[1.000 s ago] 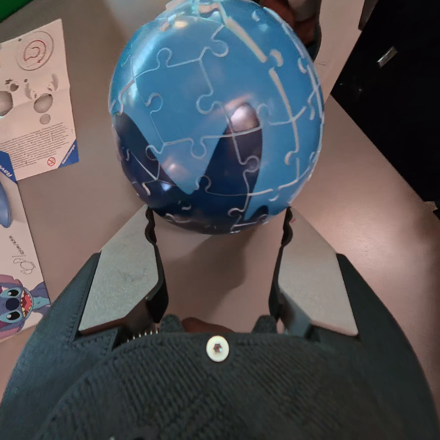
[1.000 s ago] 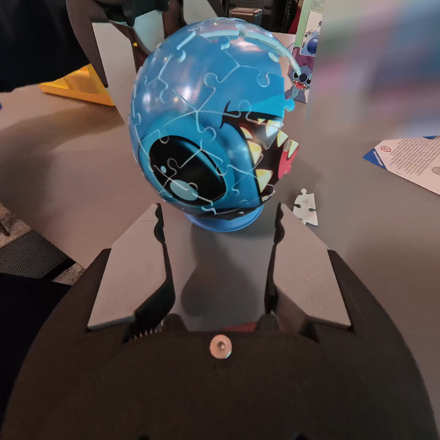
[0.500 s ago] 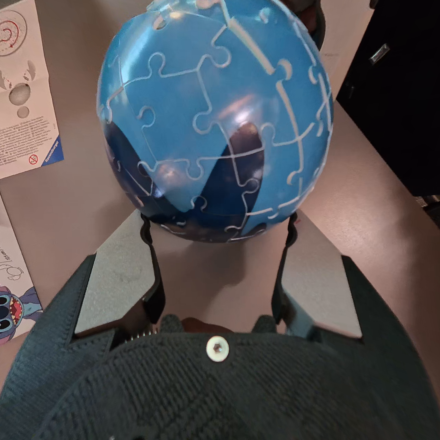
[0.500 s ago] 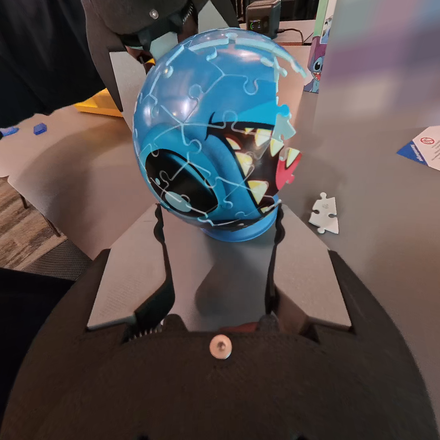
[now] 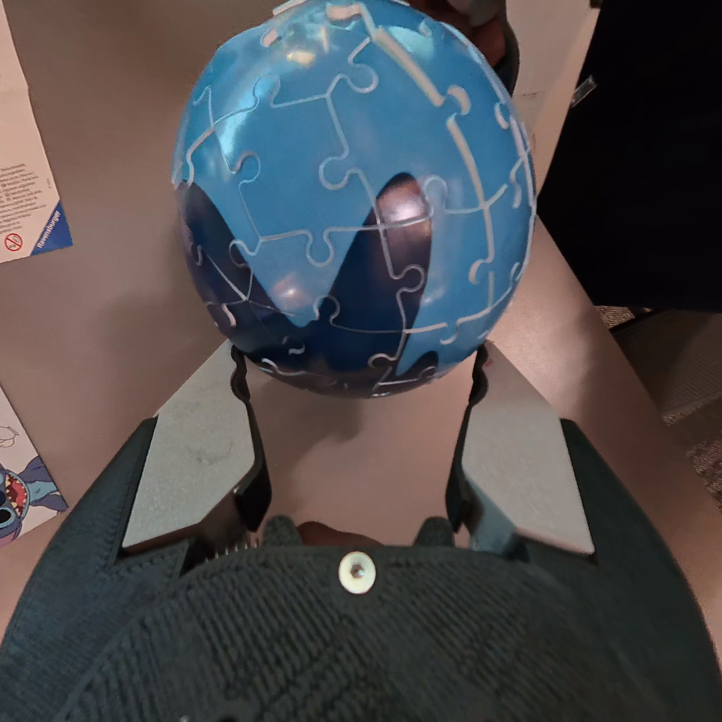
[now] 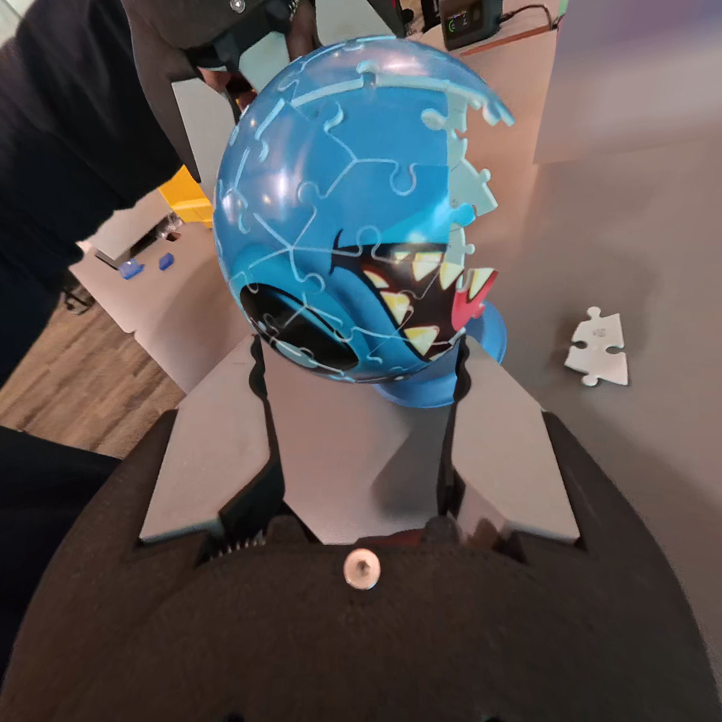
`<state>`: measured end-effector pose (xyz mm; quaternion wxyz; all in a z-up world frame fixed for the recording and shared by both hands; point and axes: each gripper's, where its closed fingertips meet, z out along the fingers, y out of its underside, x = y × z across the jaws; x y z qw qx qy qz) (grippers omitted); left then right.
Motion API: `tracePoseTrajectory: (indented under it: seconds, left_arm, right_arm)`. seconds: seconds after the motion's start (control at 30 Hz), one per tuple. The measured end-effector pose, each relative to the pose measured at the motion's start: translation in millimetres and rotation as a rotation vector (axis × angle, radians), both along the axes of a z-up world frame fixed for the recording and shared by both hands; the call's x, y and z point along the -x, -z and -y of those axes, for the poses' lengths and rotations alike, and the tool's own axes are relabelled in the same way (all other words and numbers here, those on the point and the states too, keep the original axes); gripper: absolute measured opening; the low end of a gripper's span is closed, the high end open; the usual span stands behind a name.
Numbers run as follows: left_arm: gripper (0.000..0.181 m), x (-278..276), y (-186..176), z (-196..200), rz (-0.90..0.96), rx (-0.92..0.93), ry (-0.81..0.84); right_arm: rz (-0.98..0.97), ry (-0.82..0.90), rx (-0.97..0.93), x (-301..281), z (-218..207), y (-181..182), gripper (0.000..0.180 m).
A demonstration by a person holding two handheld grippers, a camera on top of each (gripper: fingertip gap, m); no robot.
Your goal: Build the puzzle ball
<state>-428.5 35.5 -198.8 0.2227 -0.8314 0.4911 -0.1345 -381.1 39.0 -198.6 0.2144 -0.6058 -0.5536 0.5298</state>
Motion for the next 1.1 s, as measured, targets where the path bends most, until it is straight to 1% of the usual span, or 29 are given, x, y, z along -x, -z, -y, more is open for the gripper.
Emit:
tracePoseTrajectory:
  seconds: [0.13, 0.43, 0.6, 0.67, 0.77, 0.9, 0.97, 1.0, 1.03, 1.1]
  left_arm:
    - [0.114, 0.8, 6.6, 3.7, -0.011, 0.06, 0.005]
    - [0.114, 1.7, 12.0, 1.5, -0.009, 0.098, 0.019]
    - [0.114, 3.1, 15.1, -0.3, 0.018, 0.097, 0.017]
    - [0.113, 3.7, 15.2, 0.4, 0.031, 0.09, 0.013]
    - [0.11, 6.1, 13.2, 4.3, 0.045, 0.088, -0.002]
    - [0.11, 12.5, 5.6, 8.3, 0.073, 0.029, -0.048]
    - [0.11, 18.7, -0.3, 8.1, 0.082, -0.028, -0.097]
    - [0.11, 21.1, -4.9, 8.4, 0.092, -0.064, -0.129]
    - [0.11, 22.4, -11.2, 8.5, 0.111, -0.111, -0.165]
    - [0.108, 23.6, -23.9, 10.5, 0.152, -0.222, -0.249]
  right_arm:
    - [0.027, -0.008, 0.072, -0.7, 3.2, 4.0, 0.097]
    - [0.042, 0.006, 0.158, -3.0, -0.6, 2.0, 0.096]
    - [0.051, -0.003, 0.161, -5.0, -4.4, 5.0, 0.093]
    - [0.055, -0.014, 0.142, -7.2, -5.4, 5.8, 0.09]
    - [0.067, -0.021, 0.104, -14.7, -12.4, 5.4, 0.092]
    - [0.0, -0.054, 0.06, -34.0, -35.5, -18.7, 0.089]
    - [-0.012, -0.118, -0.035, -42.1, -53.4, -30.1, 0.086]
    - [0.003, -0.158, -0.113, -43.9, -66.4, -31.2, 0.078]
    - [0.03, -0.215, -0.182, -45.4, -78.4, -29.3, 0.071]
    - [0.109, -0.32, -0.279, -45.7, -100.6, -17.9, 0.065]
